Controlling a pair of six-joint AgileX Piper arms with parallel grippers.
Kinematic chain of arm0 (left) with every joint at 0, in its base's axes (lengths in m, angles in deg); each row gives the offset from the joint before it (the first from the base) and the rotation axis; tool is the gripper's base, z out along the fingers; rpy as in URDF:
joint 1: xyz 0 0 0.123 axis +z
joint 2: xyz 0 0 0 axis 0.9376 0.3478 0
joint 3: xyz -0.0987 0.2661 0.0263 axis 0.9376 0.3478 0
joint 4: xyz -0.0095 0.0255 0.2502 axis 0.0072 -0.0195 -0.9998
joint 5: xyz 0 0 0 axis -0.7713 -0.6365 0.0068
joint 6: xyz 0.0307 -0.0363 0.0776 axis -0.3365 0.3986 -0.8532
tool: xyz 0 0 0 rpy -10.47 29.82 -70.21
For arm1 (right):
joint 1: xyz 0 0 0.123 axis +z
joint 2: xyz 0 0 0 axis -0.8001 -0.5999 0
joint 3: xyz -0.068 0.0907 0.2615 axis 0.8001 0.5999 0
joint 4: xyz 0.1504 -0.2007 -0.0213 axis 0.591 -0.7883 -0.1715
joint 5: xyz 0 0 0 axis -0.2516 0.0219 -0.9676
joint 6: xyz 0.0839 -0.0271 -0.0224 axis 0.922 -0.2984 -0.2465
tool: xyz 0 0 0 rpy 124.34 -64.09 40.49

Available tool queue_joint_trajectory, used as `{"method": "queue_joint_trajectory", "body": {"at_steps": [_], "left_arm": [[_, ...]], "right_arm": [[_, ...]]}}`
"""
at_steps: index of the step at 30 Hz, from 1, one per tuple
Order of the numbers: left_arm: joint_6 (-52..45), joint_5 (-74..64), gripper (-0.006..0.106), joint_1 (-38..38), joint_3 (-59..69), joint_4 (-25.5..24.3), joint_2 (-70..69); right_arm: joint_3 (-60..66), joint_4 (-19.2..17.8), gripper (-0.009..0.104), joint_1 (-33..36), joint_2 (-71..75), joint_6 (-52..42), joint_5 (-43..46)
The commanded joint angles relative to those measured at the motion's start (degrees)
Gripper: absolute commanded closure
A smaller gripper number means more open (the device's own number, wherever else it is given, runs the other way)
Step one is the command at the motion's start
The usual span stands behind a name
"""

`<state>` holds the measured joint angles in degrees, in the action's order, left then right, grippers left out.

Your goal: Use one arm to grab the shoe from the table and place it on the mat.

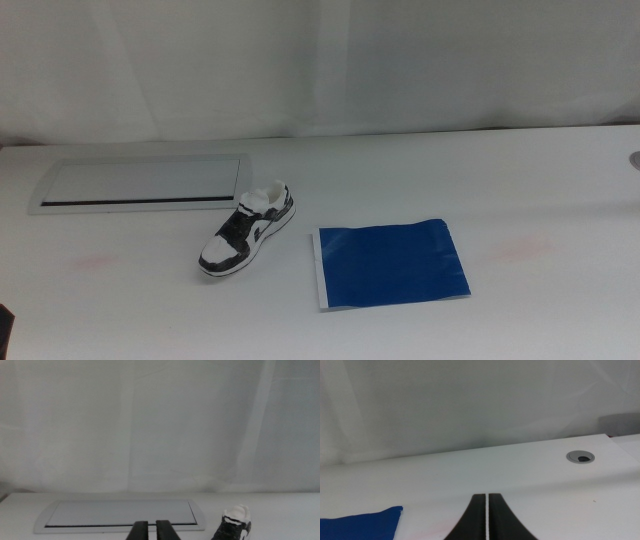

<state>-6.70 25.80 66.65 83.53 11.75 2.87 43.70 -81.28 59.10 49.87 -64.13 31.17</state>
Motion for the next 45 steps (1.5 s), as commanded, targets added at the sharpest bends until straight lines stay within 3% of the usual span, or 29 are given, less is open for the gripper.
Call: {"method": "queue_joint_trajectory", "body": {"at_steps": [1, 11, 15, 18, 23, 35, 45], "left_arm": [[-0.6, 0.6, 0.103, 0.1, 2.3, 0.4, -2.3], [0.1, 1.7, 0.103, 0.1, 2.3, 0.4, -2.3], [2.9, 1.7, 0.094, 0.1, 2.3, 0.5, -2.3], [4.3, 1.7, 0.071, 0.1, 2.3, 0.6, -2.3], [9.4, 1.7, 0.007, 0.1, 2.3, 0.8, -2.3], [12.0, 3.9, 0.008, 0.1, 0.3, 0.8, -2.1], [9.9, -12.3, 0.008, 0.1, -20.2, 0.8, 11.7]], "right_arm": [[2.3, -0.7, 0.097, -0.1, 0.3, -0.2, 0.8], [2.3, -0.7, 0.097, -0.1, 0.3, -0.2, 0.9], [2.3, -0.7, 0.097, -0.1, 0.3, -0.2, 0.9], [2.3, -0.7, 0.097, -0.1, 0.3, -0.2, 0.9], [2.3, -0.7, 0.097, -0.1, 0.3, -0.2, 0.8], [2.3, -0.7, 0.097, -0.1, 0.3, -0.2, 0.8], [2.3, -0.7, 0.097, -0.1, 0.3, -0.2, 1.0]]}}
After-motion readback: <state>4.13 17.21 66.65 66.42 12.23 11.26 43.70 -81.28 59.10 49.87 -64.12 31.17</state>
